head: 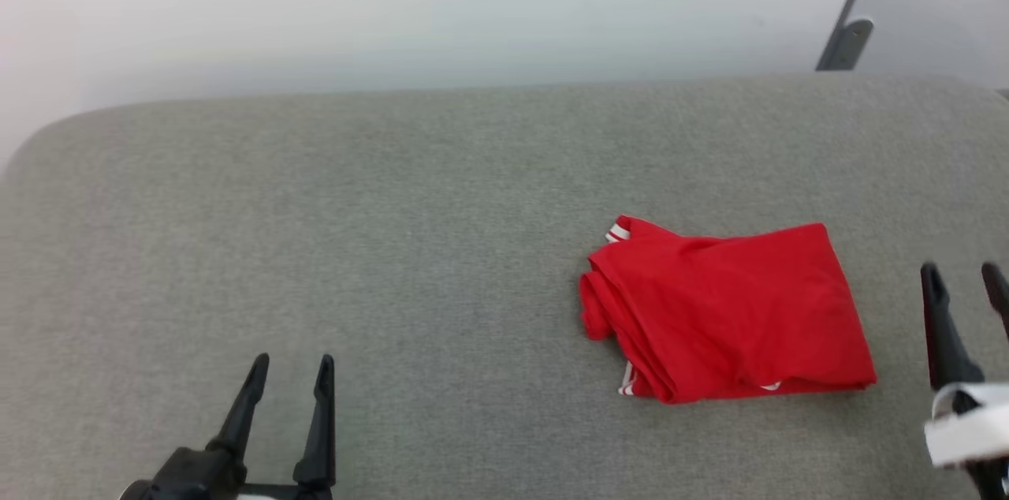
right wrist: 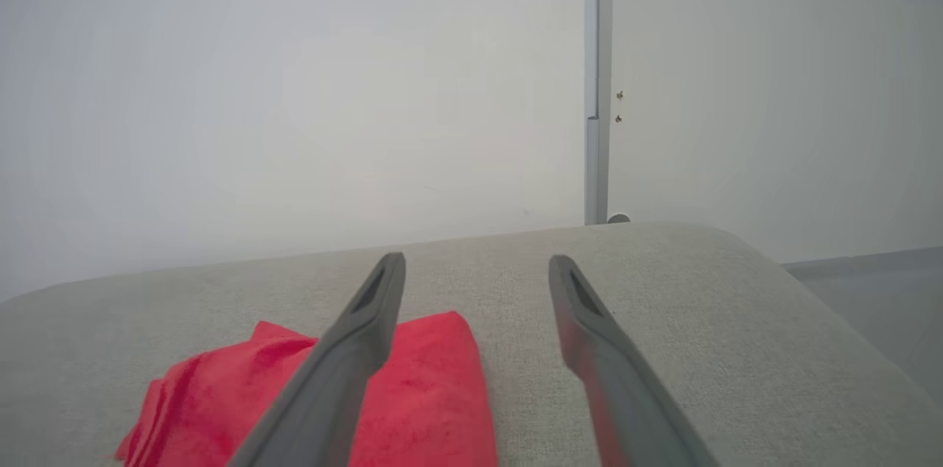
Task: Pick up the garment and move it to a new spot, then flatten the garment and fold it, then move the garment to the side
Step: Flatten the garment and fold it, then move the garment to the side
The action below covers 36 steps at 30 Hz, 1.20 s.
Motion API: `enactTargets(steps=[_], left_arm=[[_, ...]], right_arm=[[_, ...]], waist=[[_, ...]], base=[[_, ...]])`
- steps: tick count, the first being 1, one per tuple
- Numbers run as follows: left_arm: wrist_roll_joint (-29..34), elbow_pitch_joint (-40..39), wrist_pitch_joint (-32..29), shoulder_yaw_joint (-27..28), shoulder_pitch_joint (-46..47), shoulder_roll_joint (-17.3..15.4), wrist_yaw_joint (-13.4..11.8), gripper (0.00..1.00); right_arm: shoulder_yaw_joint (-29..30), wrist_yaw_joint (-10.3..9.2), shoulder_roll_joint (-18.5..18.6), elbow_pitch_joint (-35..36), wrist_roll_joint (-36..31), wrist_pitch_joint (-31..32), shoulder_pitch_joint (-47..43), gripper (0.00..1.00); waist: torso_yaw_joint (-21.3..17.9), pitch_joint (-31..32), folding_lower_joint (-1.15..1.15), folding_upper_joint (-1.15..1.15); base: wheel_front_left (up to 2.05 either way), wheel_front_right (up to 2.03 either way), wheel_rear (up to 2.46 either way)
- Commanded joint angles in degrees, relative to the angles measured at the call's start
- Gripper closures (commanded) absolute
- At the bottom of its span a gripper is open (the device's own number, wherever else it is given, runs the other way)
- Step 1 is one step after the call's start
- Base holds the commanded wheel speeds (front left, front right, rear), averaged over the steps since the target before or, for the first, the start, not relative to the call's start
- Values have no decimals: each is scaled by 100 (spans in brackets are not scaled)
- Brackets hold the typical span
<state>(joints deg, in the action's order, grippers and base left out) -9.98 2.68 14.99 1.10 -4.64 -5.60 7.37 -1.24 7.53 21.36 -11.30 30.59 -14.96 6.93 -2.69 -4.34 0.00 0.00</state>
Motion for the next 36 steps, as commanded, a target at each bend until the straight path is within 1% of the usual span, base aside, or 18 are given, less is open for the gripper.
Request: enactTargets(steps=[1, 6, 12, 18, 27, 31, 34, 36], left_arm=[[10, -68, 22, 2, -93, 16, 12, 0], [42, -309, 22, -45, -283, -10, 13, 0], [11, -640, 22, 38, -524, 39, 13, 0], [50, -782, 23, 36, -617, 113, 13, 0], [98, -757, 23, 20, -519, 122, 13, 0], [89, -729, 23, 15, -464, 139, 13, 0], [54, -685, 23, -31, -370, 153, 13, 0], [37, -664, 23, -68, -249, 158, 13, 0]], right_arm=[[107, -9, -53, 133, -104, -24, -165, 0], [254, -10, -204, 596, -257, -26, -748, 0], [449, -10, -315, 1108, -284, 100, -1157, 0], [615, -10, -406, 1395, -354, 228, -1293, 0], [583, -10, -452, 1539, -424, 335, -1215, 0], [435, -10, -251, 1503, -468, 559, -1019, 0], [173, -10, 75, 1390, -452, 1033, -691, 0], [-55, -10, 395, 1267, -384, 1499, -446, 0]], waist=[[112, 90, 0, 0], [197, 121, 0, 0], [204, 101, 0, 0], [221, 51, 0, 0], [232, -13, 0, 0], [181, -92, 0, 0], [155, -211, 0, 0], [149, -334, 0, 0]], base=[[0, 0, 0], [0, 0, 0], [0, 0, 0], [0, 0, 0], [0, 0, 0], [0, 0, 0], [0, 0, 0], [0, 0, 0]])
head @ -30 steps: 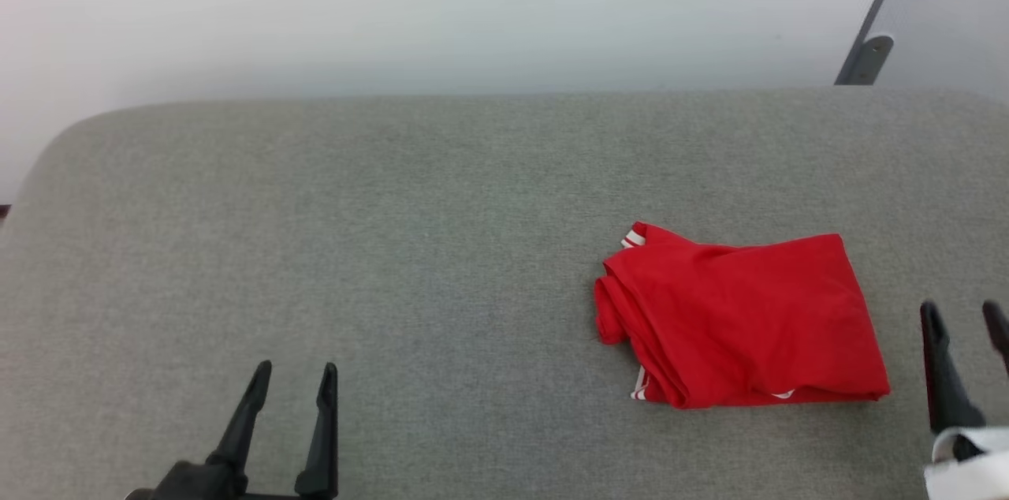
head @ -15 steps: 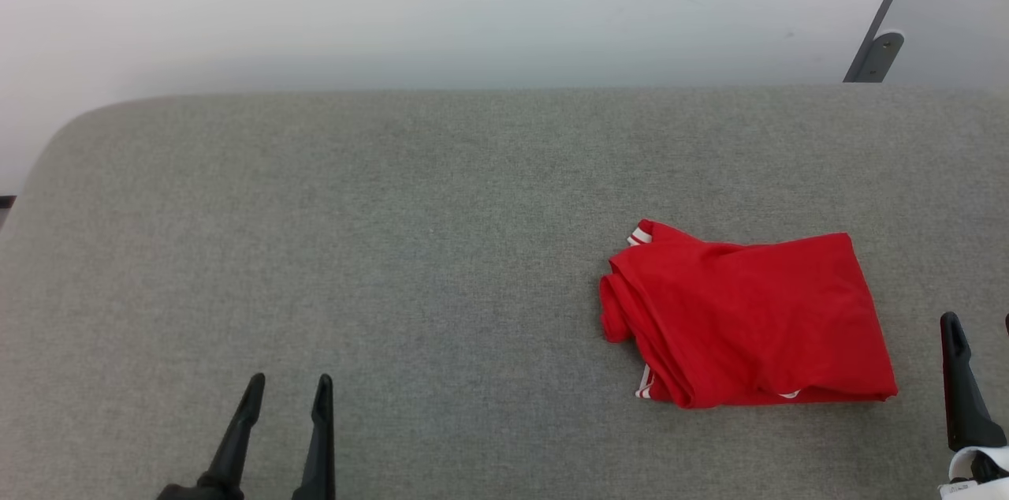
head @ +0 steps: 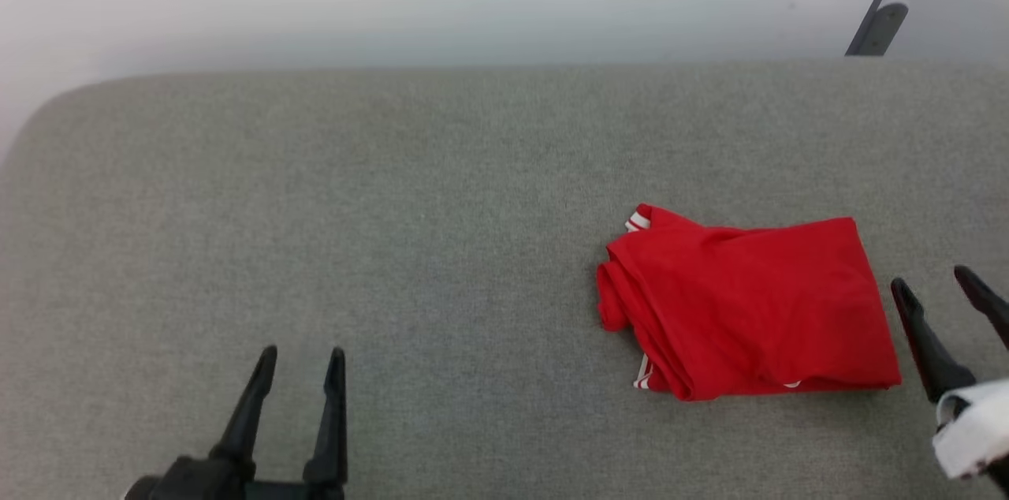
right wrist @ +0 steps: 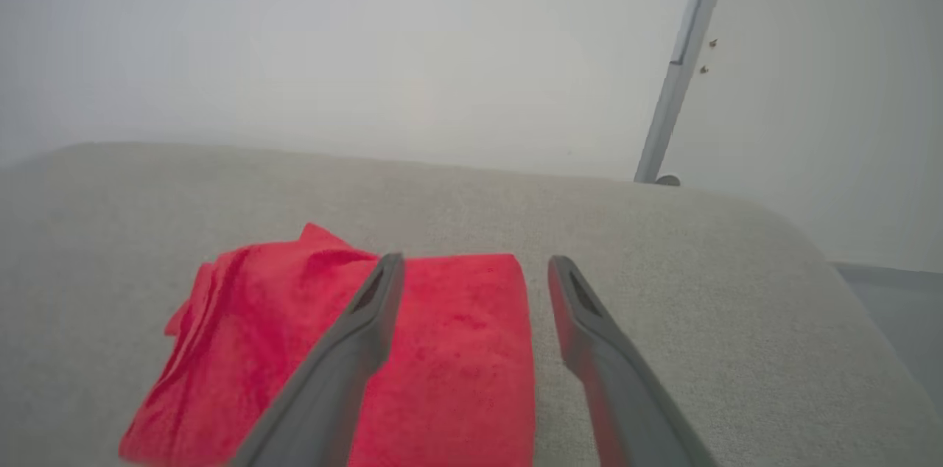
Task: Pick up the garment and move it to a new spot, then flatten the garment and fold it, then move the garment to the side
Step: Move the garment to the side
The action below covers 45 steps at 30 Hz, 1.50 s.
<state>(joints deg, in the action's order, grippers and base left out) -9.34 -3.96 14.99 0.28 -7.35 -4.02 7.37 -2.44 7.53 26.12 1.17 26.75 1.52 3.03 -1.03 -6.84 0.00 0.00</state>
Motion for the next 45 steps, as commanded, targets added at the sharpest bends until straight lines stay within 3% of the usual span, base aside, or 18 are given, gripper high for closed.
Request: enactTargets(steps=[1, 8, 12, 16, 23, 24, 25, 27, 33, 39, 45], left_arm=[[-35, 10, 23, -14, 92, 2, 13, 0], [-58, 199, 23, -247, 581, -75, 13, 0], [-75, 298, 23, -381, 827, -89, 13, 0], [-53, 376, 23, -556, 1107, -108, 13, 0], [-8, 440, 23, -756, 1540, -166, 12, 0], [8, 456, 23, -771, 1589, -182, 12, 0], [24, 474, 23, -782, 1631, -197, 12, 0], [31, 517, 23, -797, 1706, -223, 12, 0], [108, 552, 23, -862, 1946, -385, 12, 0], [187, 520, 23, -1079, 2389, -700, 12, 0], [256, 561, 23, -1457, 3252, -1227, 12, 0]], right_arm=[[-35, -10, 72, -53, 48, 104, 86, 0], [-736, -10, 948, -619, 835, 2332, 1035, 0], [-1002, -10, 1167, -821, 1332, 3493, 1524, 0], [-1150, -10, 1199, -1049, 1538, 4004, 1978, 0], [-1559, -10, 1091, -1621, 1545, 4003, 2459, 0], [-1639, -10, 1059, -1661, 1583, 3974, 2482, 8], [-1708, -10, 1040, -1685, 1608, 3915, 2514, 53], [-1856, -10, 1022, -1710, 1595, 3752, 2580, 100], [-1937, -20, 1129, -1718, 1711, 3079, 2777, 100], [-1445, -12, 1384, -1847, 1847, 2301, 2900, 100], [-868, -11, 1418, -2385, 1835, 1475, 3243, 100]], waist=[[-19, -150, 0, 0], [-5, -548, 0, 0], [22, -760, 0, 0], [73, -1049, 0, 0], [156, -1536, 0, 0], [150, -1591, 0, 0], [136, -1646, 0, 0], [82, -1738, 0, 0], [-268, -1919, 0, 0], [-839, -2126, 0, 0], [-1469, -2512, 0, 0]], base=[[0, 0, 0], [0, 0, 0], [0, 0, 0], [0, 0, 0], [0, 0, 0], [0, 0, 0], [0, 0, 0], [0, 0, 0], [0, 0, 0], [0, 0, 0], [0, 0, 0]])
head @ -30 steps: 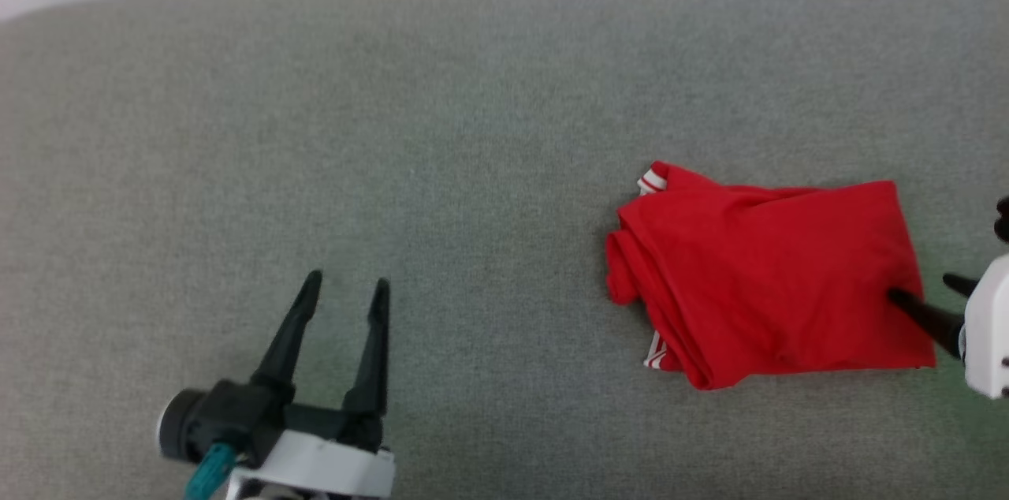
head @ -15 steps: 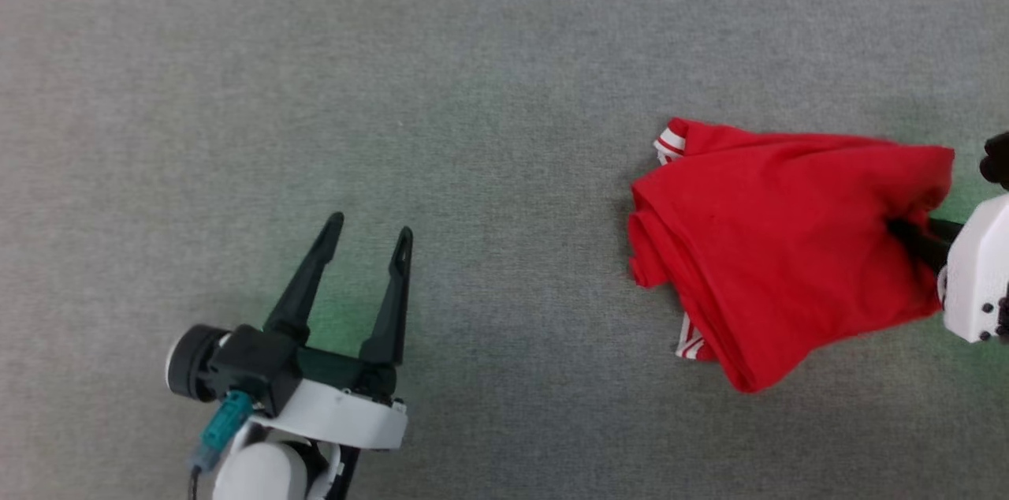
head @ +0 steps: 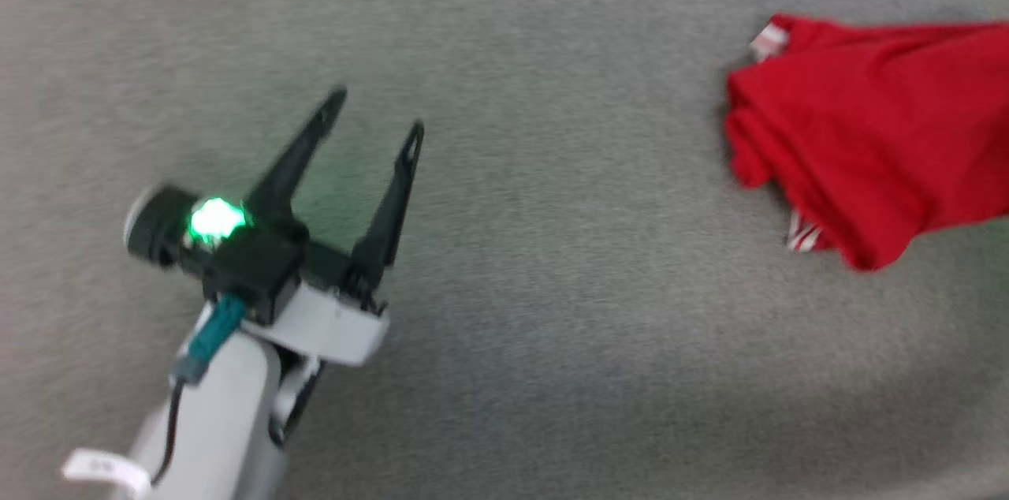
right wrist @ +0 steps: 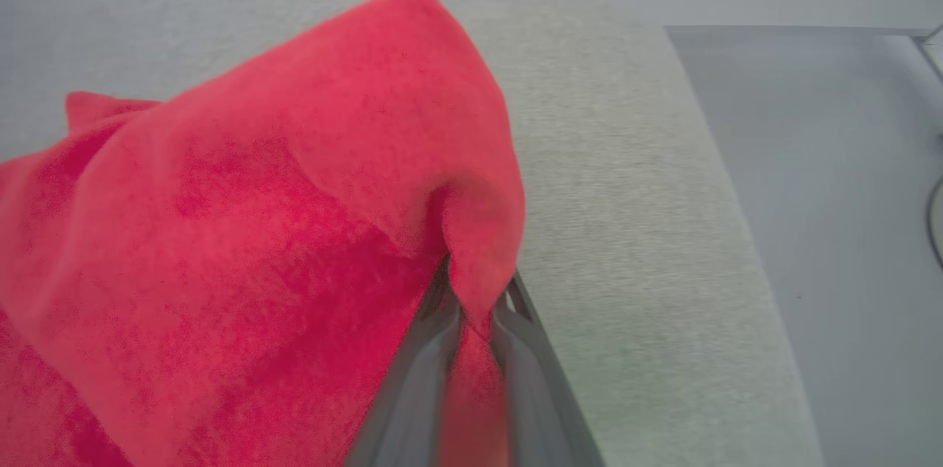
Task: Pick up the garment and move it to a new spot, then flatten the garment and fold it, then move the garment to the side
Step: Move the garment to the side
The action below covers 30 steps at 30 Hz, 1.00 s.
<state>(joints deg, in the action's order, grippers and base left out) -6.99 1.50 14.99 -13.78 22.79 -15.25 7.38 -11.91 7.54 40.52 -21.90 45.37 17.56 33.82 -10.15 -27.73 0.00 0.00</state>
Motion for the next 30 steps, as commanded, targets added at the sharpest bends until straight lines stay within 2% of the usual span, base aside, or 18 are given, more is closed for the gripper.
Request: enactTargets(steps=[1, 7, 13, 16, 26, 27, 29, 30], left_arm=[[37, 35, 23, -143, 423, -193, 11, 0], [33, 187, 23, -583, 1701, -604, 11, 0], [-37, 368, 12, -1036, 2684, -768, 10, 0], [-72, 461, 12, -1183, 2940, -780, 10, 0], [-167, 669, 11, -1328, 3022, -780, 10, 0], [-171, 677, 11, -1323, 3007, -783, 10, 0], [-170, 696, 11, -1306, 2965, -786, 10, 0], [-177, 701, 11, -1300, 2941, -783, 10, 0]], right_arm=[[154, -12, -45, -222, -43, -248, 261, 100], [315, -12, -64, -1124, -162, -797, 997, 100], [130, -12, -158, -2153, -360, -1322, 1782, 100], [54, -12, -188, -2703, -458, -1597, 2141, 100], [-282, -12, -393, -3812, -576, -2405, 2811, 100], [-325, -12, -414, -3892, -580, -2495, 2851, 96], [-420, -12, -422, -4048, -589, -2673, 2925, 47], [-458, -12, -414, -4125, -598, -2753, 2949, 0]], waist=[[-638, -496, 0, 0], [-951, -956, 0, 0], [-1013, -1253, 0, 0], [-990, -1339, 0, 0], [-923, -1463, 0, 0], [-921, -1463, 0, 0], [-917, -1446, 0, 0], [-912, -1428, 0, 0]], base=[[0, 0, 0], [0, 0, 0], [0, 0, 0], [0, 0, 0], [0, 0, 0], [0, 0, 0], [0, 0, 0], [0, 0, 0]])
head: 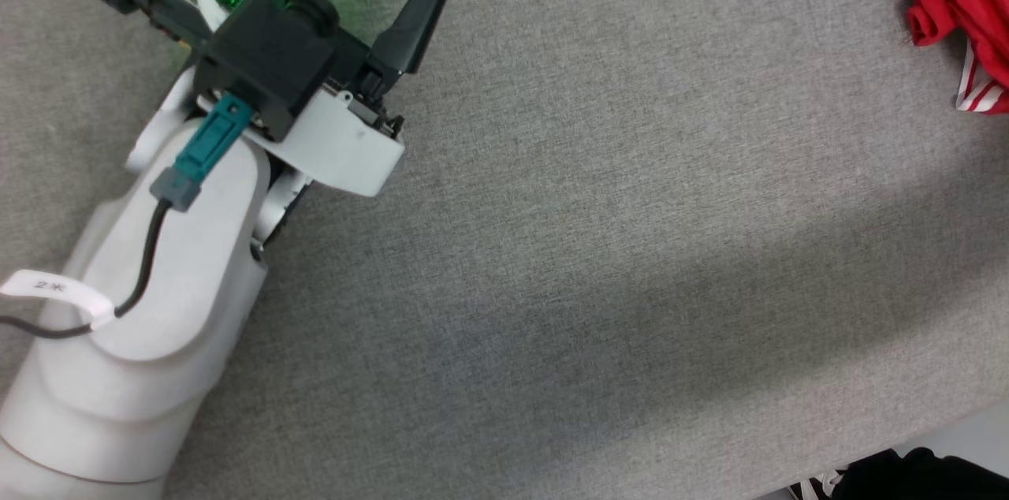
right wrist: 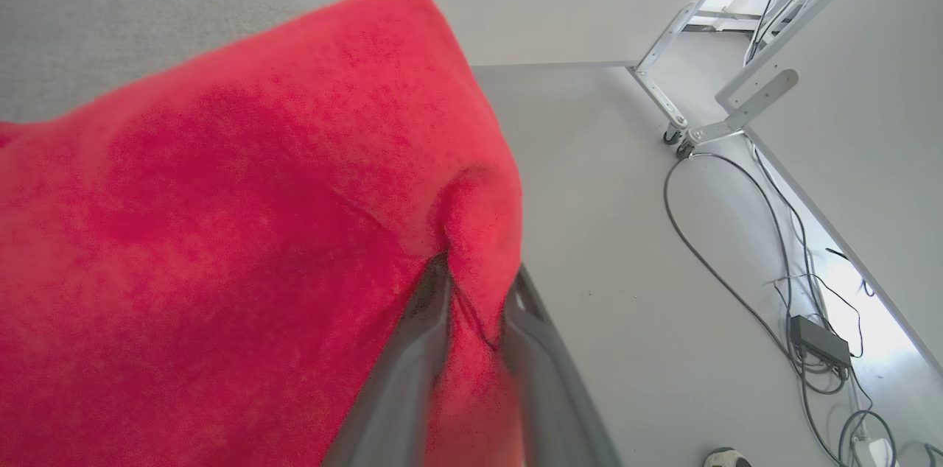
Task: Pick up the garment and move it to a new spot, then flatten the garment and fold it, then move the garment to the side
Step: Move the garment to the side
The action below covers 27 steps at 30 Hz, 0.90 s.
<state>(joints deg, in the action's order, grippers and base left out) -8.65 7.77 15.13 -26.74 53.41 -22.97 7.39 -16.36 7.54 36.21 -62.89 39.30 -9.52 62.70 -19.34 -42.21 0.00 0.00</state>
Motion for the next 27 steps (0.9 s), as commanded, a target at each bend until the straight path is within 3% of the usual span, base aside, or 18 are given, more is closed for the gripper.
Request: enactTargets(steps=[1, 10, 20, 27], left_arm=[[-24, 81, -3, 6, -144, -8, 9, 0], [-165, 63, -3, 218, -561, 224, -97, 0], [-354, 225, -3, 848, -2024, 685, -194, 0], [-349, 335, -3, 1428, -3084, 1162, -130, 0]], right_arm=[[-53, -12, 20, -96, 9, -100, 77, 0], [-595, -12, 143, -283, -77, -362, 16, 0], [-1336, -12, 13, 429, -244, -556, -590, 0], [-830, -12, -5, 1389, -420, -566, -1340, 0]], waist=[[14, 44, 0, 0], [205, 586, 0, 0], [789, 1575, 0, 0], [1351, 2241, 0, 0]], base=[[0, 0, 0], [0, 0, 0], [0, 0, 0], [0, 0, 0]])
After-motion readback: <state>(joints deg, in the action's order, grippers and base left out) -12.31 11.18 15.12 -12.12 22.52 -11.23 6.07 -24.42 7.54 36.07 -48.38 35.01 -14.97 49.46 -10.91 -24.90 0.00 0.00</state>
